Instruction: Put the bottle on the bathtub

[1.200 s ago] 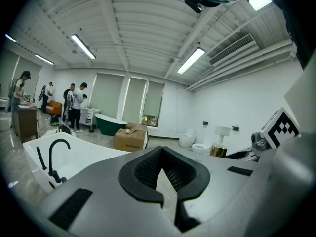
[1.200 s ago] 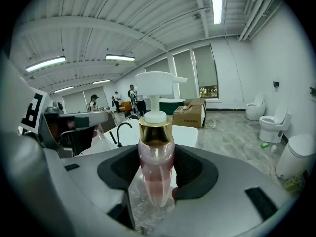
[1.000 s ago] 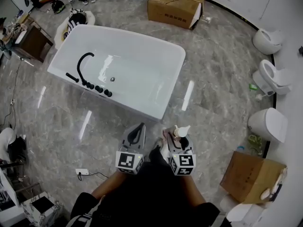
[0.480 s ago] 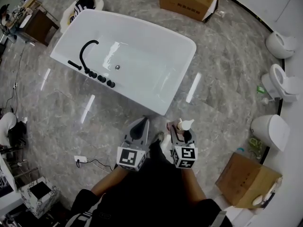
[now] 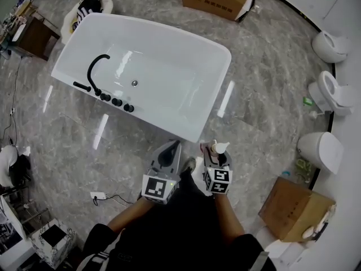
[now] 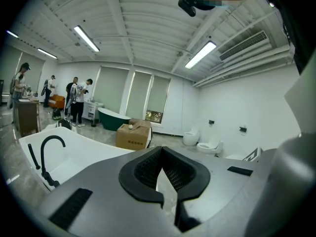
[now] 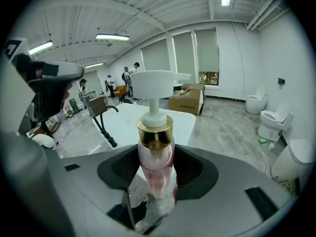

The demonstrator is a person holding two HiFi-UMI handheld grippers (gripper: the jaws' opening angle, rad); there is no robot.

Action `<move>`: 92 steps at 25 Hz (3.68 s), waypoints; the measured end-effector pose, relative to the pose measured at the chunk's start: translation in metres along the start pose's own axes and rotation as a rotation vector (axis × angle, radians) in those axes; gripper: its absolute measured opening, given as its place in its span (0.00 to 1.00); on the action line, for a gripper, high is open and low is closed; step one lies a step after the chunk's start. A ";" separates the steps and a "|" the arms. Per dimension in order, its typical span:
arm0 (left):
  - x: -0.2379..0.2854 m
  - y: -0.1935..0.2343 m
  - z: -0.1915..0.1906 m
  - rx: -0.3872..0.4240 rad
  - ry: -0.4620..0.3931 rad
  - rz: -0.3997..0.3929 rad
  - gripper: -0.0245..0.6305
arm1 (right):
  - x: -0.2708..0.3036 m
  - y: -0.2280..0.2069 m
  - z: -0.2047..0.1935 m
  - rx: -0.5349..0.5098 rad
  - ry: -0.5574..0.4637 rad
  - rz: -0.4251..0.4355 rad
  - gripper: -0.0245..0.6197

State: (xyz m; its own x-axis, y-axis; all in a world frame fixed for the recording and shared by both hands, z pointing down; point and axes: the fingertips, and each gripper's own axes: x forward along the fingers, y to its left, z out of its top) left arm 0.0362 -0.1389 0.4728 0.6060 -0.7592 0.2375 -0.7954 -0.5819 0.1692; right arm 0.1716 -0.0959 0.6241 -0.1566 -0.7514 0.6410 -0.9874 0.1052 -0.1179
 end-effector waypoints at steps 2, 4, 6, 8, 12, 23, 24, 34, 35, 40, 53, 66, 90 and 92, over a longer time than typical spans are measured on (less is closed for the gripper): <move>0.005 0.009 -0.001 0.008 0.009 -0.006 0.06 | 0.016 -0.004 -0.006 0.015 0.026 -0.016 0.37; 0.008 0.020 -0.003 0.020 0.026 -0.012 0.06 | 0.031 -0.004 -0.012 0.025 0.052 -0.025 0.37; 0.012 0.028 -0.004 0.018 0.036 -0.014 0.06 | 0.046 -0.004 -0.018 0.025 0.077 -0.031 0.37; 0.016 0.033 -0.005 -0.001 0.032 -0.010 0.06 | 0.059 -0.006 -0.026 0.025 0.103 -0.037 0.37; 0.023 0.040 -0.003 -0.017 0.025 -0.007 0.06 | 0.083 -0.011 -0.038 0.039 0.140 -0.052 0.36; 0.036 0.048 -0.009 -0.025 0.061 -0.019 0.06 | 0.132 -0.029 -0.070 0.054 0.213 -0.096 0.36; 0.037 0.049 -0.010 -0.026 0.060 -0.018 0.06 | 0.137 -0.029 -0.073 0.053 0.217 -0.098 0.36; 0.039 0.058 -0.017 -0.035 0.071 -0.002 0.06 | 0.165 -0.035 -0.094 0.062 0.259 -0.115 0.36; 0.039 0.059 -0.019 -0.033 0.079 -0.003 0.06 | 0.167 -0.036 -0.096 0.065 0.264 -0.116 0.36; 0.040 0.062 -0.015 -0.061 0.055 0.014 0.06 | 0.176 -0.038 -0.103 0.069 0.282 -0.122 0.36; 0.041 0.071 -0.021 -0.068 0.061 0.029 0.06 | 0.189 -0.037 -0.108 0.082 0.289 -0.127 0.36; 0.046 0.071 -0.024 -0.072 0.072 0.023 0.06 | 0.190 -0.032 -0.112 0.065 0.296 -0.123 0.36; 0.037 0.066 -0.022 -0.081 0.064 0.023 0.06 | 0.186 -0.026 -0.120 0.027 0.330 -0.114 0.37; 0.034 0.065 -0.023 -0.080 0.065 0.018 0.06 | 0.185 -0.028 -0.121 0.022 0.331 -0.120 0.37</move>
State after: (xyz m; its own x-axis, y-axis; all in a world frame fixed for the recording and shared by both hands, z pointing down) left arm 0.0054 -0.1960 0.5136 0.5918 -0.7473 0.3022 -0.8059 -0.5415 0.2393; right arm 0.1674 -0.1591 0.8380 -0.0412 -0.5050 0.8621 -0.9991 0.0118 -0.0409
